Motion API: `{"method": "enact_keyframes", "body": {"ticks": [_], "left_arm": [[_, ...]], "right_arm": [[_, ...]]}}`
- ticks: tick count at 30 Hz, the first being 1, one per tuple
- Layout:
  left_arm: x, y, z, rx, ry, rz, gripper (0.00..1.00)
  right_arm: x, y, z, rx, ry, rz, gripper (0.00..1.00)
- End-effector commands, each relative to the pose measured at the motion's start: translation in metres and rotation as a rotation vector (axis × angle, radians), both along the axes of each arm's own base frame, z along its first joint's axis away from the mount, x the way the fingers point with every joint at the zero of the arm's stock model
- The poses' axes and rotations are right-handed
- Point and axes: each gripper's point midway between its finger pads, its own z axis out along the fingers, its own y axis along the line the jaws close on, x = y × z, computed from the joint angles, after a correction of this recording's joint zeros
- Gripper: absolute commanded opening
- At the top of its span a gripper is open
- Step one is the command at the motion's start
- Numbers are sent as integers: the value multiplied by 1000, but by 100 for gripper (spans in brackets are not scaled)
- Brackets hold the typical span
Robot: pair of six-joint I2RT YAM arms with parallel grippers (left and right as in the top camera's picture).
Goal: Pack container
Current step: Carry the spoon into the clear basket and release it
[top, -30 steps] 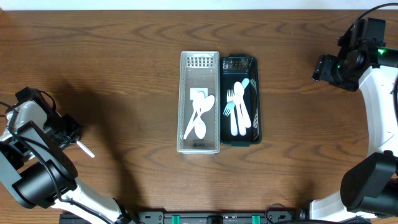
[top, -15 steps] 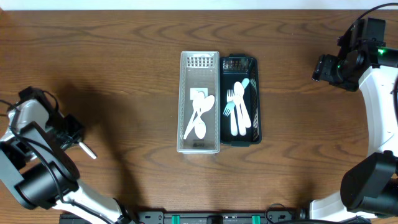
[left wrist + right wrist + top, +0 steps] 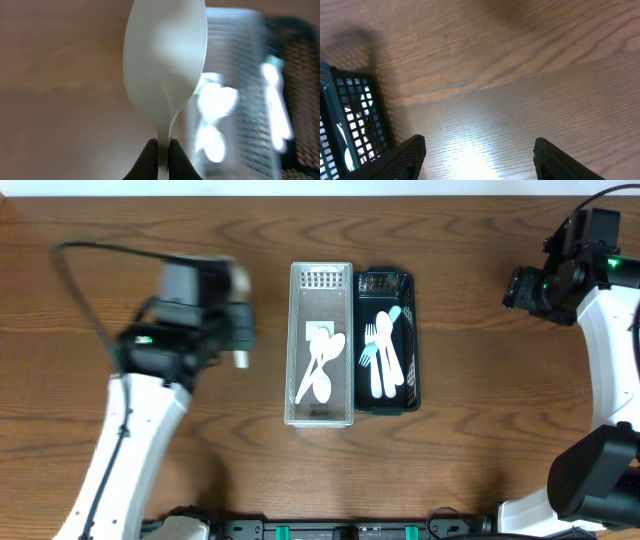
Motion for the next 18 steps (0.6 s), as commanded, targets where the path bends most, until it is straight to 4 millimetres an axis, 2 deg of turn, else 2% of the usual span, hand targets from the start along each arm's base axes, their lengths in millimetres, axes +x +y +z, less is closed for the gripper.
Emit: {"method": "enact_keyframes", "body": {"ticks": [1, 5, 8, 11, 14, 18], "left_arm": [[-4, -49, -20, -3, 39, -104, 6], [0, -93, -51, -14, 96, -155, 6], [2, -110, -84, 6, 165, -168, 5], [3, -114, -118, 43, 240, -174, 6], [2, -113, -142, 71, 298, -171, 6], [2, -113, -146, 77, 303, -175, 8]], "right_arm": [[0, 0, -5, -2, 11, 8, 72], [0, 0, -5, -2, 11, 9, 72], [0, 0, -5, -2, 12, 9, 72], [-1, 0, -5, -1, 13, 9, 72], [-2, 0, -5, 0, 17, 9, 72], [-2, 0, -5, 0, 18, 9, 73]]}}
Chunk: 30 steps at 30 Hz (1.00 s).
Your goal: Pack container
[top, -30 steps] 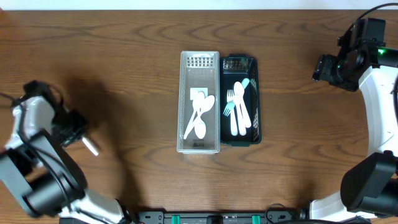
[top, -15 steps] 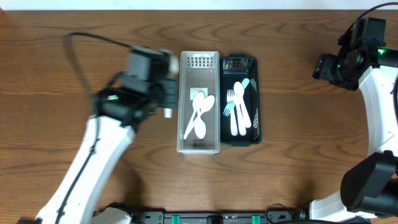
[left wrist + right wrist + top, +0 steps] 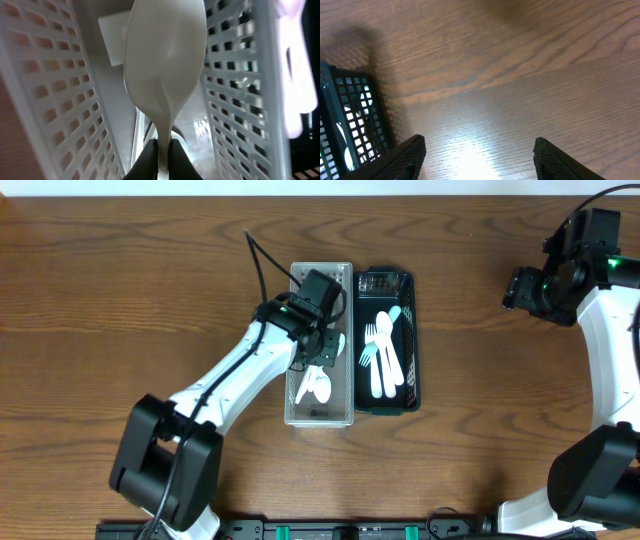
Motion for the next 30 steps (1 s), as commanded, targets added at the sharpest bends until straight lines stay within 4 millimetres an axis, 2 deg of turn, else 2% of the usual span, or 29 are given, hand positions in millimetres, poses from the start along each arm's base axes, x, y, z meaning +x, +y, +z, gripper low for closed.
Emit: {"method": "enact_keyframes", "body": {"ticks": [1, 2, 7, 11, 14, 18, 20, 21, 25, 30], "left_arm": [[3, 1, 5, -3, -20, 8, 25], [4, 1, 7, -6, -27, 6, 37], [10, 6, 24, 29, -97, -42, 71], [17, 15, 56, 39, -193, -15, 87], [28, 40, 89, 93, -315, 58, 99], [44, 85, 119, 122, -408, 187, 98], [52, 112, 124, 129, -419, 261, 98], [57, 127, 124, 135, -422, 301, 98], [70, 171, 124, 152, -432, 414, 98], [74, 204, 126, 165, -440, 494, 98]], "right_arm": [[-1, 0, -5, -1, 14, 9, 72], [-1, 0, -5, -1, 14, 9, 73], [0, 0, -4, -13, 9, 35, 73], [11, -2, 0, -32, -39, 58, 75], [29, 0, 9, -52, -116, 76, 77], [52, 10, 22, -123, -208, 115, 80], [64, 16, 26, -175, -244, 120, 90], [69, 21, 26, -185, -261, 129, 99], [86, 42, 29, -192, -317, 166, 99], [90, 48, 33, -184, -342, 178, 99]]}}
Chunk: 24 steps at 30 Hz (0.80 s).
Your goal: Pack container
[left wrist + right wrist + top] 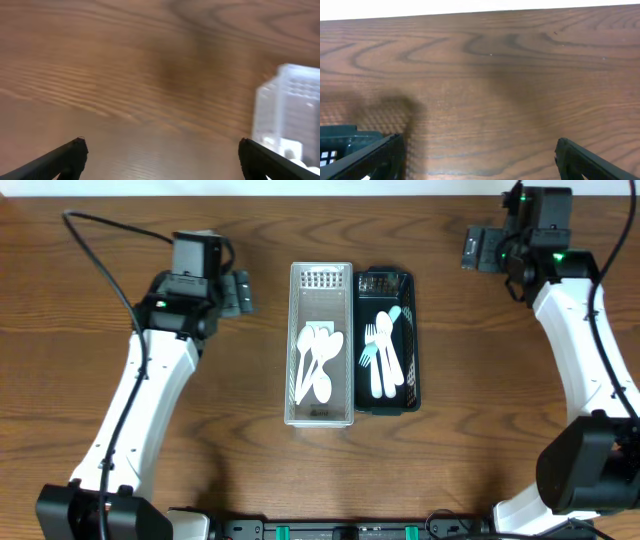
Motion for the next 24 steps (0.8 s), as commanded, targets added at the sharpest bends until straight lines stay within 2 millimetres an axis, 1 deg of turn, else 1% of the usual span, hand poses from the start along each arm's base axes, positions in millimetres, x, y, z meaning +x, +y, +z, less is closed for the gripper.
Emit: {"method": "enact_keyframes", "body": {"ticks": [1, 3, 6, 8, 11, 13, 16, 18, 19, 21, 22, 24], "left_arm": [[6, 18, 7, 15, -27, 42, 98], [3, 25, 5, 17, -11, 59, 98], [-12, 34, -6, 53, 63, 81, 98], [-20, 34, -8, 37, 73, 107, 98], [-30, 25, 2, -6, 23, 90, 98], [-40, 19, 16, -17, -39, 72, 98], [-66, 10, 35, -29, -131, 31, 98], [-91, 4, 38, -40, -176, 0, 98], [-101, 3, 37, -43, -189, -12, 98], [-128, 1, 29, -53, -223, -37, 98], [-139, 1, 26, -57, -241, -45, 98], [-157, 3, 20, -59, -281, -63, 98]], "right_arm": [[-3, -4, -4, -21, 17, -10, 99], [-11, -7, -9, -18, 52, -29, 99], [-26, -10, -13, -15, 107, -45, 99], [-39, -15, -12, -9, 142, -65, 99], [-57, -17, -6, 1, 159, -80, 99], [-71, -16, -1, 0, 144, -81, 99], [-98, -15, 3, 1, 104, -79, 99], [-122, -14, 1, 2, 79, -80, 99], [-133, -14, 0, 5, 64, -83, 99], [-158, -12, -2, 19, 22, -92, 99], [-169, -10, -3, 19, 2, -86, 99], [-187, -5, -1, 20, -49, -71, 99]]}}
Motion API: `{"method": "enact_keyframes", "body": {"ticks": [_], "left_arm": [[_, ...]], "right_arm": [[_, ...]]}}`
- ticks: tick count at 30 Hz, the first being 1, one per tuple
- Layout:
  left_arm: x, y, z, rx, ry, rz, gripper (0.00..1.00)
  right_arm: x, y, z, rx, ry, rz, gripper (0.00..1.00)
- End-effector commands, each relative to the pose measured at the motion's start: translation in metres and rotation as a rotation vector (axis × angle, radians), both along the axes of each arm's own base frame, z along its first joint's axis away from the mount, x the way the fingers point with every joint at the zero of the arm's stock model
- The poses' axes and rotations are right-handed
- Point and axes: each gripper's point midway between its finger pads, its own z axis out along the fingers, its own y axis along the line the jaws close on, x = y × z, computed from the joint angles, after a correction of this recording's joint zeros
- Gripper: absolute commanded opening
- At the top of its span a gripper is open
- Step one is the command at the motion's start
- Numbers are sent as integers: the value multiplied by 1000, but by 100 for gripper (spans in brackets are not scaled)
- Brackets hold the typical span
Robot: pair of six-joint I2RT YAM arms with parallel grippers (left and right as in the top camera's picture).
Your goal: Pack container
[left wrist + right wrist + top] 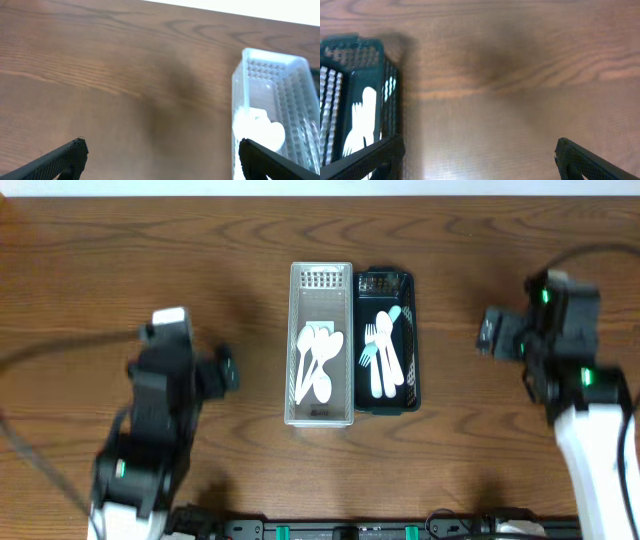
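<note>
A clear slotted basket (320, 280) stands mid-table with three white spoons (319, 366) lying in it. Touching its right side is a black mesh basket (386, 281) with white forks (383, 356). My left gripper (226, 370) is left of the clear basket, open and empty. The left wrist view shows that gripper (160, 160) over bare wood, the clear basket (272, 80) and spoons (260, 132) at right. My right gripper (486, 332) hovers right of the black basket, open and empty. In the right wrist view, that gripper (477, 160) has the black basket (355, 55) at left.
The brown wooden table (120, 250) runs to a pale strip along its far edge. A black rail (340, 530) lies along the front edge, where both arm bases stand.
Both arms have moved toward the table's front: the left gripper from the far left of the clear basket's top end, the right from the far right corner. Both stay open.
My left gripper was shut on a white spoon left of the clear basket. Then it held the spoon inside that basket. Then it was open and empty at the far left, the spoon lying with the others. The right gripper stayed open throughout.
</note>
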Motion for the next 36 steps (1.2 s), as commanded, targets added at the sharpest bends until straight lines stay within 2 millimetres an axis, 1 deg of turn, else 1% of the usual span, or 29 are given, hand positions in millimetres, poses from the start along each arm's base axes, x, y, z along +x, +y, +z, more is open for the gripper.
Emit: {"method": "enact_keyframes", "body": {"ticks": [1, 4, 6, 10, 13, 16, 20, 28, 31, 36], "left_arm": [[-27, 2, -20, 11, -34, -35, 98], [-45, 6, -27, 45, -99, -66, 98], [-54, 8, -32, 58, -144, -79, 98], [-59, 9, -21, 40, -228, -75, 98], [-60, 9, -20, 39, -232, -74, 98], [-60, 10, -21, 40, -228, -74, 98], [-60, 10, -21, 40, -228, -74, 98], [-60, 10, -21, 40, -228, -74, 98], [-60, 10, -21, 40, -228, -74, 98], [-60, 10, -21, 40, -228, -74, 98]], "right_arm": [[-31, 5, -1, 3, -71, -1, 99], [-54, 1, -4, -33, -109, -21, 99], [-69, -1, -13, -41, -101, -27, 99], [-90, -2, -35, -45, -33, -27, 99], [-102, -2, -49, -48, 36, -25, 99], [-113, -3, -59, -51, 99, -24, 99], [-121, -3, -65, -53, 139, -23, 99], [-121, -3, -65, -53, 139, -23, 99], [-121, 5, -58, -52, 105, 13, 99], [-123, 6, -49, -49, 50, 19, 99]]}}
